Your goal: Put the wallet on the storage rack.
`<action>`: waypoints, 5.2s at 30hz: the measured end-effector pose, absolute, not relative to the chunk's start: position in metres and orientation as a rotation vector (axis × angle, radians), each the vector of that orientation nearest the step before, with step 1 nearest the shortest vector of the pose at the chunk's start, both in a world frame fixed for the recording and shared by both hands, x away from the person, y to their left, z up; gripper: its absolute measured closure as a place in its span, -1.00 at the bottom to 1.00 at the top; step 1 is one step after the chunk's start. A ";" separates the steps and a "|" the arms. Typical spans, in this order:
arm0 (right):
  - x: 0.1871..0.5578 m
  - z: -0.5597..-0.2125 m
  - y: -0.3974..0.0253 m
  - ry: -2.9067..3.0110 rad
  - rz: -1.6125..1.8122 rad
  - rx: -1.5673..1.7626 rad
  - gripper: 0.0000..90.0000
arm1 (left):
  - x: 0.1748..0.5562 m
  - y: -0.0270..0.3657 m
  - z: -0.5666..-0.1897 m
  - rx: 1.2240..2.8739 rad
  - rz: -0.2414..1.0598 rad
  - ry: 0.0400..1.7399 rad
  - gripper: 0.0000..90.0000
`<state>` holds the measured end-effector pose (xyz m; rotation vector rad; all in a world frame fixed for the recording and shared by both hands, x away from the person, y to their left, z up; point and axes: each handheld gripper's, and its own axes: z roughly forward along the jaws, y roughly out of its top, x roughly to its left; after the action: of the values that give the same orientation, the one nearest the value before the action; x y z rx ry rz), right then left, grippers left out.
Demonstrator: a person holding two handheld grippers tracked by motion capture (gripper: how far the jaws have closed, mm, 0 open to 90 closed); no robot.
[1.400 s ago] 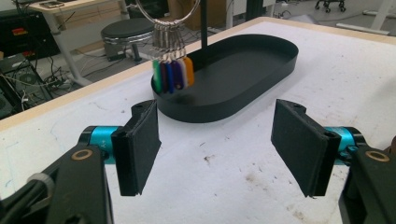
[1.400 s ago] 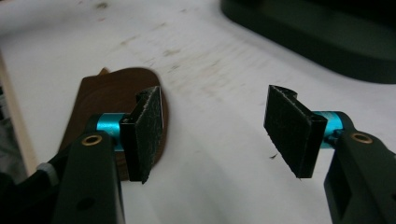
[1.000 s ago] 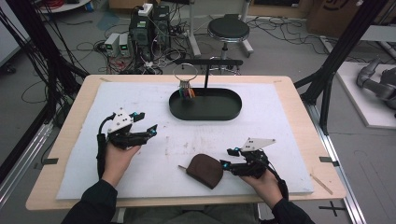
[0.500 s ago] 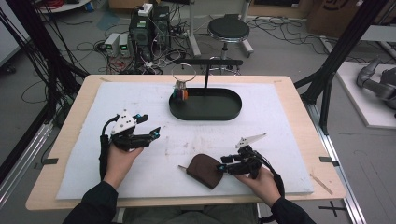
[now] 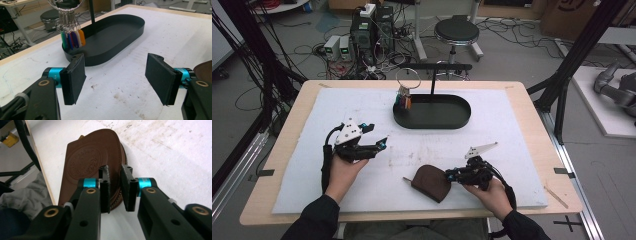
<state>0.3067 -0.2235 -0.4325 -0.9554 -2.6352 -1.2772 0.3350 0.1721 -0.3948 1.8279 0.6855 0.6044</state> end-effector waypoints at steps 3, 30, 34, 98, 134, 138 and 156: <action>0.304 -0.428 -0.221 -2.650 -1.300 -0.937 0.89 | 0.334 0.171 -0.395 1.825 0.603 0.684 -0.28; 0.306 -0.385 -0.226 -2.836 -1.599 -0.826 0.97 | 0.339 0.139 -0.392 1.807 0.341 0.528 -0.28; 0.306 -0.381 -0.228 -2.836 -1.629 -0.801 0.97 | 0.342 0.126 -0.396 1.820 0.279 0.480 -0.28; 0.314 -0.376 -0.237 -2.595 -1.788 -0.618 0.13 | 0.344 0.103 -0.381 1.764 -0.012 0.223 0.55; 0.315 -0.374 -0.245 -2.566 -1.913 -0.645 0.52 | 0.336 0.118 -0.371 1.715 0.140 0.320 -0.12; 0.319 -0.372 -0.247 -2.585 -1.926 -0.696 0.52 | 0.329 0.128 -0.369 1.713 0.192 0.338 -0.16; 0.367 -0.366 -0.248 -2.607 -2.023 -1.027 0.52 | 0.308 0.168 -0.392 1.709 0.357 0.516 -0.30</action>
<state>0.3674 -0.2478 -0.3660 -1.0268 -2.6074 -2.0232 0.3078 0.1679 -0.3925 1.7085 0.5158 0.3566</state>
